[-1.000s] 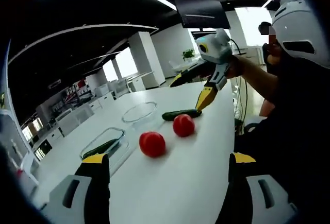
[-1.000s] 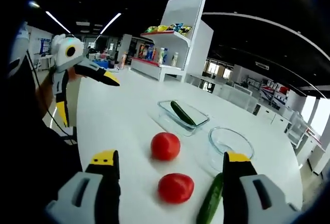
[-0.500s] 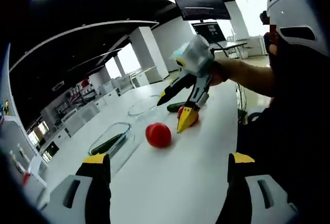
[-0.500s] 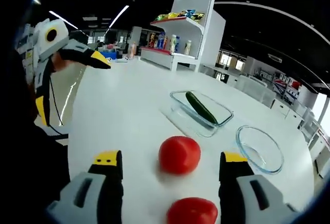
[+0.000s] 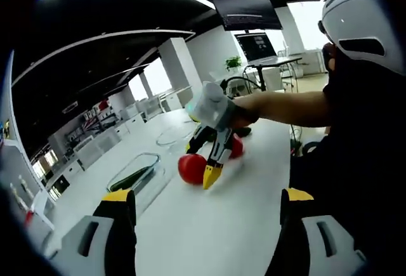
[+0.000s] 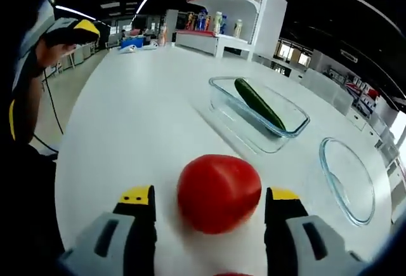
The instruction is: Sort the scattered tomatoes and cucumbers on the table and place them into their respective storage containers
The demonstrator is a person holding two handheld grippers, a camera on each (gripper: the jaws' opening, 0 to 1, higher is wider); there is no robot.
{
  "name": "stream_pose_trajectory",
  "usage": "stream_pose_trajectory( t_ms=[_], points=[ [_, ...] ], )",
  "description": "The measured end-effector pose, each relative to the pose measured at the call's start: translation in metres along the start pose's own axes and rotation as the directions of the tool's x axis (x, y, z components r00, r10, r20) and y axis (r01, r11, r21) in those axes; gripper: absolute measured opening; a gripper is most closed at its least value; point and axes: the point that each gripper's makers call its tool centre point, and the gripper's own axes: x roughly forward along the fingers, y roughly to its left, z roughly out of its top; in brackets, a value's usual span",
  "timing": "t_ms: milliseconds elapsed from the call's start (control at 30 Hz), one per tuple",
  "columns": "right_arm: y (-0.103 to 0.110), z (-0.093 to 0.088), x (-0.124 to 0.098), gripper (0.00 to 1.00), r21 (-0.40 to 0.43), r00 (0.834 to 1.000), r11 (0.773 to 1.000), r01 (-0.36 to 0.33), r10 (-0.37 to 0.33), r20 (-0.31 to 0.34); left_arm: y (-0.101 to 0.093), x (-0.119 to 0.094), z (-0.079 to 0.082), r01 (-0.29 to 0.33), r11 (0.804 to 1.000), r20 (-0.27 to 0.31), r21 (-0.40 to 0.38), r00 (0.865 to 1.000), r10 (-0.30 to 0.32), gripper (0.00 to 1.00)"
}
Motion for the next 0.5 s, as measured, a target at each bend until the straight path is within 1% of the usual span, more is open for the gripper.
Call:
stream_pose_trajectory(
  t_ms=[67, 100, 167, 300, 400, 500],
  points=[
    [-0.003, 0.0, 0.002, 0.57, 0.012, 1.0, 1.0, 0.008, -0.008, 0.004, 0.003, 0.0, -0.003, -0.004, 1.0, -0.003, 0.004, 1.0, 0.004, 0.94],
    [-0.007, 0.001, 0.002, 0.53, 0.017, 1.0, 1.0, 0.017, -0.017, 0.008, 0.004, 0.001, -0.004, -0.007, 1.0, -0.003, -0.002, 1.0, 0.007, 0.94],
    [-0.008, 0.002, 0.003, 0.53, 0.036, 1.0, 0.999, 0.008, -0.009, 0.014, 0.005, 0.001, -0.006, -0.009, 1.0, -0.003, -0.012, 1.0, 0.009, 0.94],
    [-0.006, 0.001, 0.009, 0.56, 0.03, 1.0, 1.0, -0.008, 0.007, 0.013, 0.006, 0.003, -0.009, -0.012, 1.0, -0.012, -0.005, 1.0, 0.012, 0.93],
    [-0.005, 0.002, 0.01, 0.56, 0.04, 1.0, 0.999, -0.019, 0.018, 0.017, 0.007, 0.003, -0.012, -0.018, 1.0, -0.018, 0.007, 1.0, 0.019, 0.91],
    [-0.003, 0.002, 0.01, 0.56, 0.026, 1.0, 1.0, -0.016, 0.016, 0.017, 0.007, 0.003, -0.013, -0.016, 1.0, -0.02, 0.008, 1.0, 0.016, 0.91]
  ],
)
